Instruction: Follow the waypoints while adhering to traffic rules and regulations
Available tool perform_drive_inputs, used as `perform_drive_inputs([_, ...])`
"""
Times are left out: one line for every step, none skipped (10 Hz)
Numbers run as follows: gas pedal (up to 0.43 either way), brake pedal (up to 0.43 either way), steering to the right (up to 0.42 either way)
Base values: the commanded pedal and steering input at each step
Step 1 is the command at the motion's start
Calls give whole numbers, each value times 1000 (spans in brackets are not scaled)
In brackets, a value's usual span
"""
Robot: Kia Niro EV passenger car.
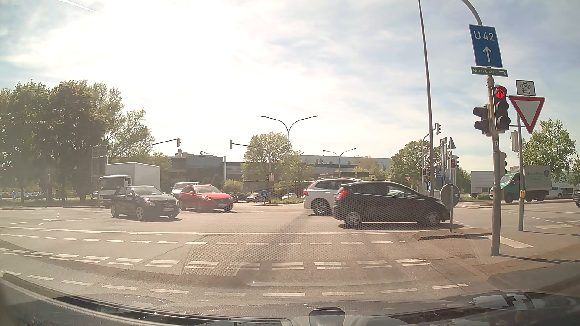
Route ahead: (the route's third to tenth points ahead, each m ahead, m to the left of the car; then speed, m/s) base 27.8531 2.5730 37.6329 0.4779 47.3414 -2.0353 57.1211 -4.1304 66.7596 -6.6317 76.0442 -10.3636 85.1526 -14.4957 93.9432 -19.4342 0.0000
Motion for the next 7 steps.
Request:
perform_drive_inputs([0,256,12])
perform_drive_inputs([0,250,12])
perform_drive_inputs([0,256,13])
perform_drive_inputs([0,256,12])
perform_drive_inputs([0,256,12])
perform_drive_inputs([0,256,13])
perform_drive_inputs([0,250,13])
